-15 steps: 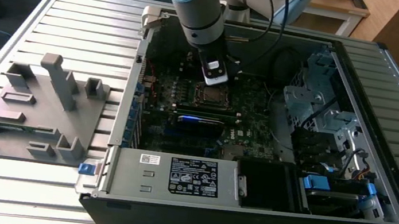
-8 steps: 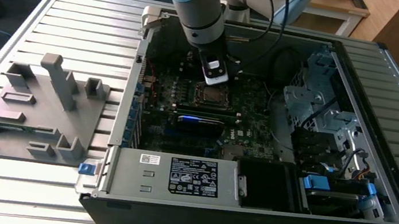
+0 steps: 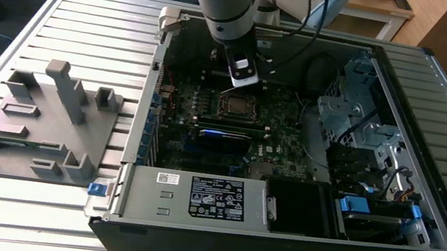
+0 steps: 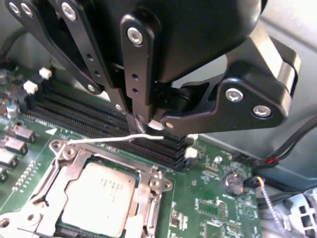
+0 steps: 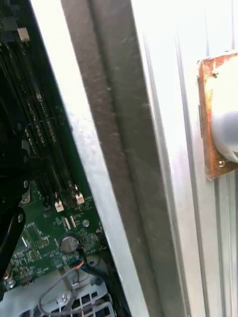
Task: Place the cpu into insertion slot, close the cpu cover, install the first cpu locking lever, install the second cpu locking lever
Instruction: 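Install the first cpu locking lever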
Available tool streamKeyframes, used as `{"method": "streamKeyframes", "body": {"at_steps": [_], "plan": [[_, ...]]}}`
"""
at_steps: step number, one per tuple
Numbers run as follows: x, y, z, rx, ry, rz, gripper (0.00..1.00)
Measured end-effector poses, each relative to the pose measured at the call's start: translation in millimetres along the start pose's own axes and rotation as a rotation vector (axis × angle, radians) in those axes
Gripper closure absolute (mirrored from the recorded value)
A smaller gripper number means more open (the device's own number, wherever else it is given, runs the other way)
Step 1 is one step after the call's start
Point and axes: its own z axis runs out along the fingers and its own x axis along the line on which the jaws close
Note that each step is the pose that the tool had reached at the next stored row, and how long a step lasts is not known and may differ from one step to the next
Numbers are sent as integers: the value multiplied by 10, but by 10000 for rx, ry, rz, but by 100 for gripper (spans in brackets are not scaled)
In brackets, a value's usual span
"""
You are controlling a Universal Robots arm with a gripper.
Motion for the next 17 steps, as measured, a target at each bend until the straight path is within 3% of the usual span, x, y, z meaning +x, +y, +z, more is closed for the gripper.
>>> {"method": "streamKeyframes", "body": {"at_steps": [7, 17], "plan": [[-48, 65, -187, -72, 21, 28, 89], [-56, 108, -341, -250, 66, 94, 89]]}}
